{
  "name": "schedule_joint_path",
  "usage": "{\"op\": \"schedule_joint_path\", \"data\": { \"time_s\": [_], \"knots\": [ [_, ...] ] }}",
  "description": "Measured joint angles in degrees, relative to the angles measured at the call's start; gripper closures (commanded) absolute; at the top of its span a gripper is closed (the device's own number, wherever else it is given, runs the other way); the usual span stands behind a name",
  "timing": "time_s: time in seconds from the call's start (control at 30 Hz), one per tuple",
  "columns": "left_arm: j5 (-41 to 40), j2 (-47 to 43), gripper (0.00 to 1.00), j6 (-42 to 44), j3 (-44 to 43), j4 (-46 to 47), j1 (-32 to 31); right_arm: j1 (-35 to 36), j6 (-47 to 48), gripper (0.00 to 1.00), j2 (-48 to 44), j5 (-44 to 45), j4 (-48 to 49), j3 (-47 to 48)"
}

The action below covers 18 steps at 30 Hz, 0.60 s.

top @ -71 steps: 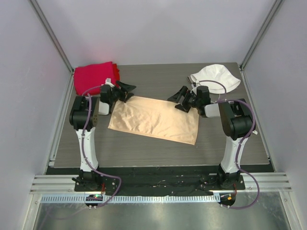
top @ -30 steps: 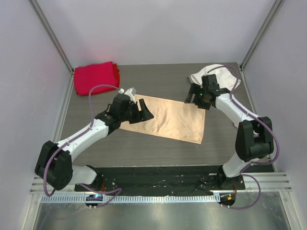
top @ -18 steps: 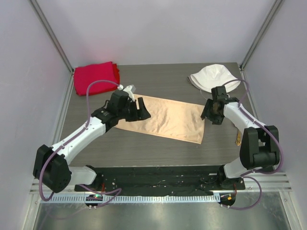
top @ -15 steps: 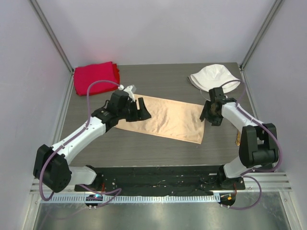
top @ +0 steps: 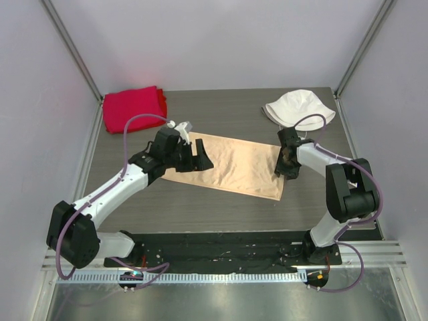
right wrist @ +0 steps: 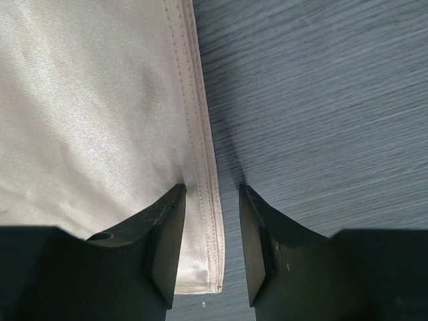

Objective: Fold the napkin into a case and place the utensils inside
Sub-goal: Pick up the rectangle-folded napkin from the center of the board.

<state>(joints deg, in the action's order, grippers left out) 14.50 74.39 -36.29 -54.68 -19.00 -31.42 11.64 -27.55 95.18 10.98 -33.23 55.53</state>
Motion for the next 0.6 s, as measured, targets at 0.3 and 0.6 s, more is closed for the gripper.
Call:
{"op": "schedule_joint_path", "data": {
  "time_s": [0.3, 0.6],
  "knots": [
    [-0.42, -0.02, 0.16, 1.92, -0.07, -0.52, 0.07, 1.11, -1.57, 0.99, -0.09, 1.55, 3.85, -1.25],
    [-0.48, 0.50, 0.23, 2.23, -0.70, -1.46, 0.44, 0.85, -0.31, 0.99, -3.80, 4.87, 5.27, -4.48]
  ]
}}
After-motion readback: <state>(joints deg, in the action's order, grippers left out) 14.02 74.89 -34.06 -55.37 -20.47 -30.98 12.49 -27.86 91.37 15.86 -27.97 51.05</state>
